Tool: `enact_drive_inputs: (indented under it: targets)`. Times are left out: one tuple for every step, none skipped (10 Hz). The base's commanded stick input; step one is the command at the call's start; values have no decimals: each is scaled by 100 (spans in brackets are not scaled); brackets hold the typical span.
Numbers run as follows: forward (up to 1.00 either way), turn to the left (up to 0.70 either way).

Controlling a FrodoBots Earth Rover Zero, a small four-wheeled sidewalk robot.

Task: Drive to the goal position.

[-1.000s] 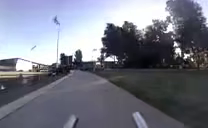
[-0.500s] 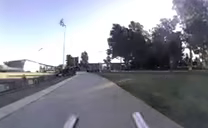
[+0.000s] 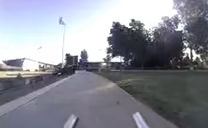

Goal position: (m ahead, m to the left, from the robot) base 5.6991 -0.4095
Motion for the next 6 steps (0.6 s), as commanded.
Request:
enact_drive_inputs:
  targets:
    - [100,37]
    - [100,17]
    - [100,0]
    - [100,0]
    - [100,0]
    - [100,0]
